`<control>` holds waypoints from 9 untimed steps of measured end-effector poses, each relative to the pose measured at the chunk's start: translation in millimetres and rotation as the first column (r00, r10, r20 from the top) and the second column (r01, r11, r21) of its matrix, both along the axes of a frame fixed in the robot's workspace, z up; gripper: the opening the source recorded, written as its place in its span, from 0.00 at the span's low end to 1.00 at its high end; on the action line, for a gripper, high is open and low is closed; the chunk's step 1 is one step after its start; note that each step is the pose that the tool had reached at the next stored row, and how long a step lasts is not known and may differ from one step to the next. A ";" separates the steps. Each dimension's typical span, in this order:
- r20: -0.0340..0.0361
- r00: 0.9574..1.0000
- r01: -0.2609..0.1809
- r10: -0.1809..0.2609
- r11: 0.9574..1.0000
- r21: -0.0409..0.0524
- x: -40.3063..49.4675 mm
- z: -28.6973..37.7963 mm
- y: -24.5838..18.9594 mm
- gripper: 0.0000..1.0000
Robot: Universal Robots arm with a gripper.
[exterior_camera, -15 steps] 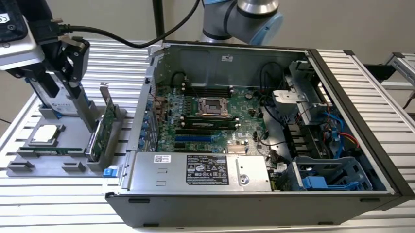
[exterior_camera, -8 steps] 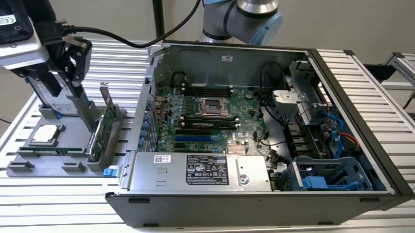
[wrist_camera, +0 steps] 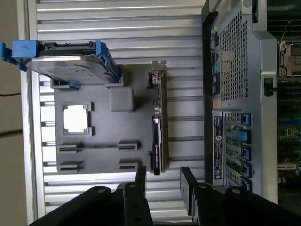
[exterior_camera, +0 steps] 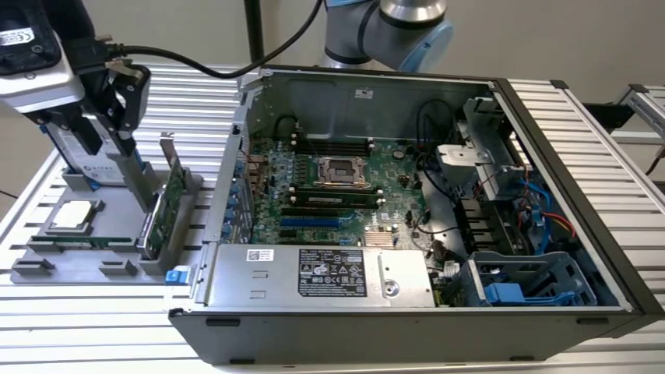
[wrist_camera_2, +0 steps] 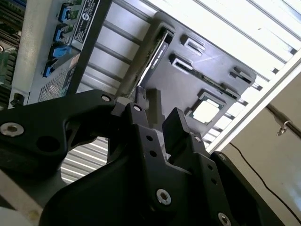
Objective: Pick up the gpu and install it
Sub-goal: 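Pick up the gpu and move the gpu toward the slot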
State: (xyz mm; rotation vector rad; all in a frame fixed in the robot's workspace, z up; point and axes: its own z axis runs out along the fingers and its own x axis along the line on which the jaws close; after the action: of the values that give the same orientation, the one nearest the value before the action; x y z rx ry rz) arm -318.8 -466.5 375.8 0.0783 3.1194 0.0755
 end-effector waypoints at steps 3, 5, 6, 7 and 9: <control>0.000 1.000 0.000 0.000 1.000 0.000 0.0 -2.1 2.1 1.00; 0.000 1.000 0.000 0.000 1.000 0.000 0.0 -3.7 3.8 1.00; 0.000 1.000 0.000 0.000 1.000 0.000 0.0 -4.6 4.9 1.00; 0.000 1.000 0.000 0.000 1.000 0.000 0.0 -5.4 5.9 1.00; 0.000 1.000 0.000 0.000 1.000 0.000 0.0 -7.4 7.4 1.00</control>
State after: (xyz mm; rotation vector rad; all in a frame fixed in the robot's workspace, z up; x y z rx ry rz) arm -318.7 -459.2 368.4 0.0783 3.1194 0.0754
